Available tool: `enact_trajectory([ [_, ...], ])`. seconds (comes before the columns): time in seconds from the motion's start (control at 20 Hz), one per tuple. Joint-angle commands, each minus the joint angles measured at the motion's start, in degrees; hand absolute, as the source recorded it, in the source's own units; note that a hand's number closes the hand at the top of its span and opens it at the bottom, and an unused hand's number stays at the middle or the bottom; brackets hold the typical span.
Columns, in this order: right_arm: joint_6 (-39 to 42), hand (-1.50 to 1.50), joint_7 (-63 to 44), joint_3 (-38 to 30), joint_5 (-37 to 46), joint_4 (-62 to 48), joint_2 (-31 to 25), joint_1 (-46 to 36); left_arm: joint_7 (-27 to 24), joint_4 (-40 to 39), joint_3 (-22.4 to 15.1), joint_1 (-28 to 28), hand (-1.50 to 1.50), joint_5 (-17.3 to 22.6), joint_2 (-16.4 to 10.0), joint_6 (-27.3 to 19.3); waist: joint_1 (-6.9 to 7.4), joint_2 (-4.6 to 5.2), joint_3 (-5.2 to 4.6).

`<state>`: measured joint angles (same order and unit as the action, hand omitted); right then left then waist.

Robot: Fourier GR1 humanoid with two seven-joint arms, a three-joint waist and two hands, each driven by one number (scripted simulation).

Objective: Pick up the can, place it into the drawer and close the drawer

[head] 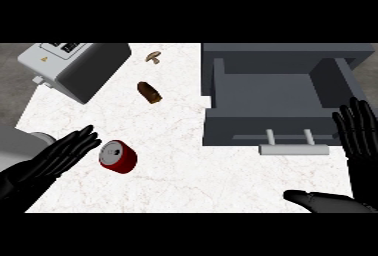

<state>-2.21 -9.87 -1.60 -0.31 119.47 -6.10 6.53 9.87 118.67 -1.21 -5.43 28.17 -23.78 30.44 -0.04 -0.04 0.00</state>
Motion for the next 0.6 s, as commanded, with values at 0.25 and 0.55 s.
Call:
enact_trajectory([
  [0.25, 4.12, -1.5, 7.91, -0.82, -0.83, 1.0, 1.45, 10.82, 4.35, -2.91, 3.51, 0.78, -1.5, 3.99, 1.26, 2.21, -0.33, -0.01, 0.02],
  [0.55, 5.08, -1.5, 4.12, -4.21, -2.64, 0.73, 0.51, 7.01, 6.61, -4.58, 5.27, 1.99, -1.5, 1.66, 3.97, 2.74, -0.1, 0.0, 0.01],
])
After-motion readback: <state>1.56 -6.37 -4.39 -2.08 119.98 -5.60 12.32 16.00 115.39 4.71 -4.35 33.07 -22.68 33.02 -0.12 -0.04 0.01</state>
